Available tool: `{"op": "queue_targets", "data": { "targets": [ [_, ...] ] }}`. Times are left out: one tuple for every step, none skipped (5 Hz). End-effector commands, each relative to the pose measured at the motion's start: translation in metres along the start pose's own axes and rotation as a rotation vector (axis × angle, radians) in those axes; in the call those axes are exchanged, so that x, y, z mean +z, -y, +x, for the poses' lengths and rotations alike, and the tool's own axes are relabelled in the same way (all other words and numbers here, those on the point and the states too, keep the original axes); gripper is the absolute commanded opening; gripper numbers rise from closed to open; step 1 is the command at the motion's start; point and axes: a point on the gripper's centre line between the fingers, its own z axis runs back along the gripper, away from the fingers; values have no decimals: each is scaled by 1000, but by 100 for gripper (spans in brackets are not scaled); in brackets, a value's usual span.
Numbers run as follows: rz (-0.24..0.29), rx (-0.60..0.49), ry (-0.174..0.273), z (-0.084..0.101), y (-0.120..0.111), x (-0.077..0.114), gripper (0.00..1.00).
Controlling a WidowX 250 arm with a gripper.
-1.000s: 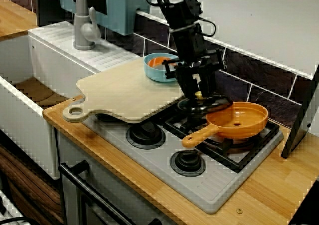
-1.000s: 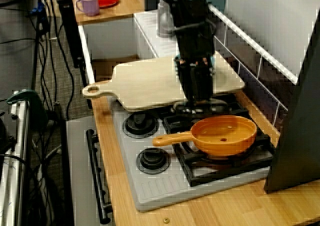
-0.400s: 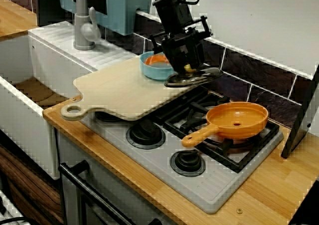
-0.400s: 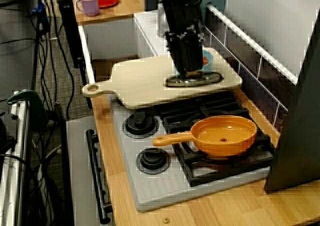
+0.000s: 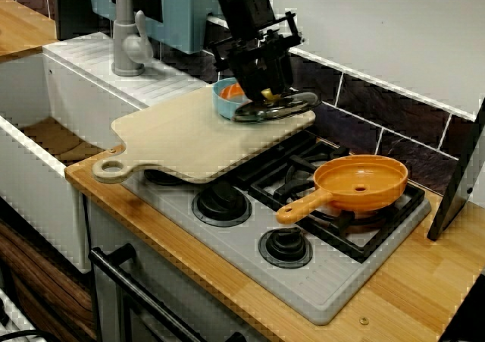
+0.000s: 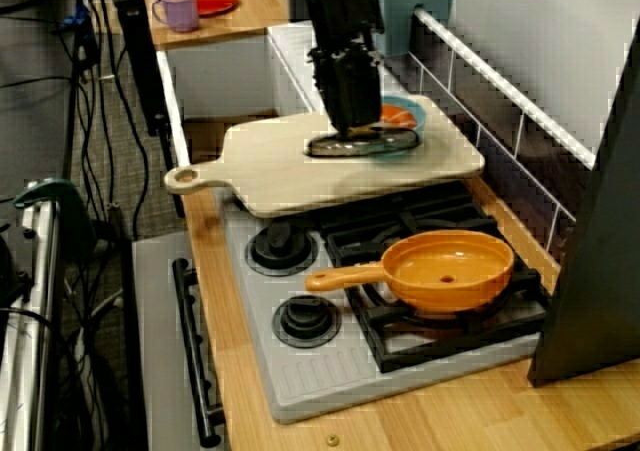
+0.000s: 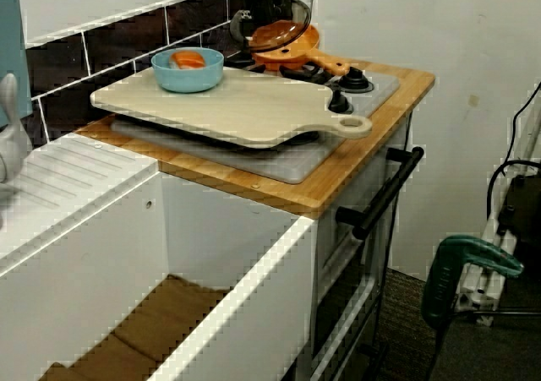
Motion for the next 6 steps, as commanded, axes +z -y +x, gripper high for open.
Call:
{"op": "queue_targets", "data": {
  "targets": [
    [55, -97, 90, -7, -10, 31, 0],
    [86, -106, 109, -8, -23, 38, 0],
    [127, -117, 127, -10, -39, 39, 0],
    [158, -114, 142, -14, -55, 37, 0],
    [189, -109, 136, -17, -71, 33, 0],
    [210, -99, 131, -20, -84, 31, 0]
  ]
}}
